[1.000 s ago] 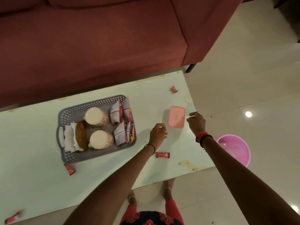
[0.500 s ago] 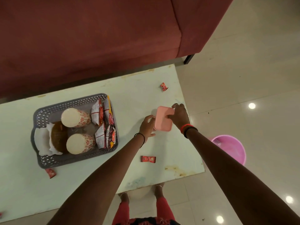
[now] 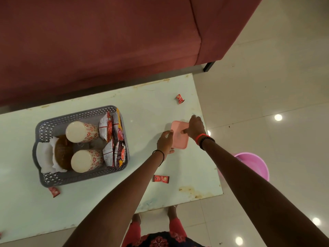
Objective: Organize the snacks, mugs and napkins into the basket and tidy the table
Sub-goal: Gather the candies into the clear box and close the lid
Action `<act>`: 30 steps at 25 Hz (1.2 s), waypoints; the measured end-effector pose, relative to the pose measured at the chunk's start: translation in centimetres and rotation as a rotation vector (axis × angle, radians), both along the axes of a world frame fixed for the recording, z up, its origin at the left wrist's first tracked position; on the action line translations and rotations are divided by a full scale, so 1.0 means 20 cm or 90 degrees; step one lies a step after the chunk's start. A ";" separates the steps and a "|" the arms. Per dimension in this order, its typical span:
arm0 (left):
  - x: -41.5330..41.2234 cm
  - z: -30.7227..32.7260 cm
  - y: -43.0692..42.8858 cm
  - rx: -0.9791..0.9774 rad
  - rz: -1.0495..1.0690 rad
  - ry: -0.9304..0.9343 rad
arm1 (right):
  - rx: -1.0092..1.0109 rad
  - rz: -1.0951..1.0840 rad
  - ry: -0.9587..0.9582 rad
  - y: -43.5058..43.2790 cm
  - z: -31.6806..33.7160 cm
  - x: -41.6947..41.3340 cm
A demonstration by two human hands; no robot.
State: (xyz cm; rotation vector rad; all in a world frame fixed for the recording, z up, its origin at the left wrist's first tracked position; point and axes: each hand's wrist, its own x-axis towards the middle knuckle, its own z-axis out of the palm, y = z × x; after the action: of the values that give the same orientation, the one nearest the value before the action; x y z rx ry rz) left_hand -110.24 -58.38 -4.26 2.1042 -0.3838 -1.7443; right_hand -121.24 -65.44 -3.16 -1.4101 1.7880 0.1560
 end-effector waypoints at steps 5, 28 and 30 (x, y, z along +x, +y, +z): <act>0.01 -0.02 -0.01 0.019 0.000 0.001 | -0.020 -0.046 -0.023 0.01 0.00 0.02; 0.18 -0.01 0.34 -0.045 -0.019 -0.102 | -0.037 -0.213 -0.283 0.20 0.30 -0.01; 0.21 -0.01 0.44 -0.064 -0.052 -0.155 | -0.027 -0.185 -0.311 0.21 0.34 0.05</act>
State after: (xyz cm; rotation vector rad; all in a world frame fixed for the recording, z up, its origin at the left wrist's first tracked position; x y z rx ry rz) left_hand -105.98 -49.52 -4.50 2.2611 -0.6202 -1.4806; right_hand -120.19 -61.16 3.60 -1.0820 1.5616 -0.3529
